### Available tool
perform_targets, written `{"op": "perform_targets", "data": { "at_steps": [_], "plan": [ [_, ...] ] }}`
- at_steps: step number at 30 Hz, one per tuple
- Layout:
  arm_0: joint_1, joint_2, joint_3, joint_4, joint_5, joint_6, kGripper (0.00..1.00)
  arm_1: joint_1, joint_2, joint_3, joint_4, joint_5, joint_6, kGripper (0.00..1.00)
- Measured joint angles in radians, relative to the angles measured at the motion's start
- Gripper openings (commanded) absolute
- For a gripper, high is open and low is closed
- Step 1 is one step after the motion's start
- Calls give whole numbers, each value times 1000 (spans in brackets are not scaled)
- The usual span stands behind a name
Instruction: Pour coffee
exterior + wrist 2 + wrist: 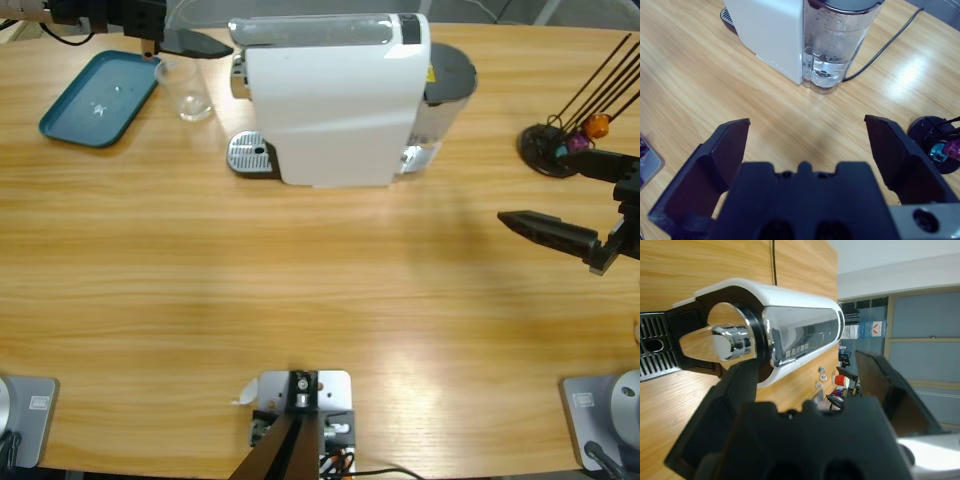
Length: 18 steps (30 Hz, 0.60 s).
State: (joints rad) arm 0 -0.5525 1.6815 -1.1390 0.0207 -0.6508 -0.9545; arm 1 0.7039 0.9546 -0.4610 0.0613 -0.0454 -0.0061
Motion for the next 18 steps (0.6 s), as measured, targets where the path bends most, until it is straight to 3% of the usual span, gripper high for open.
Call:
{"op": "perform_targets", "data": {
  "at_steps": [3,6,18],
  "plan": [
    [2,4,-3,-8,-14,0,430,0,0,0,0,0,0,1000],
    [7,4,-4,-17,-15,0,14,0,0,0,0,0,0,1000],
    [30,16,1,-24,-24,17,0,0,0,0,0,0,0,1000]
  ]
}}
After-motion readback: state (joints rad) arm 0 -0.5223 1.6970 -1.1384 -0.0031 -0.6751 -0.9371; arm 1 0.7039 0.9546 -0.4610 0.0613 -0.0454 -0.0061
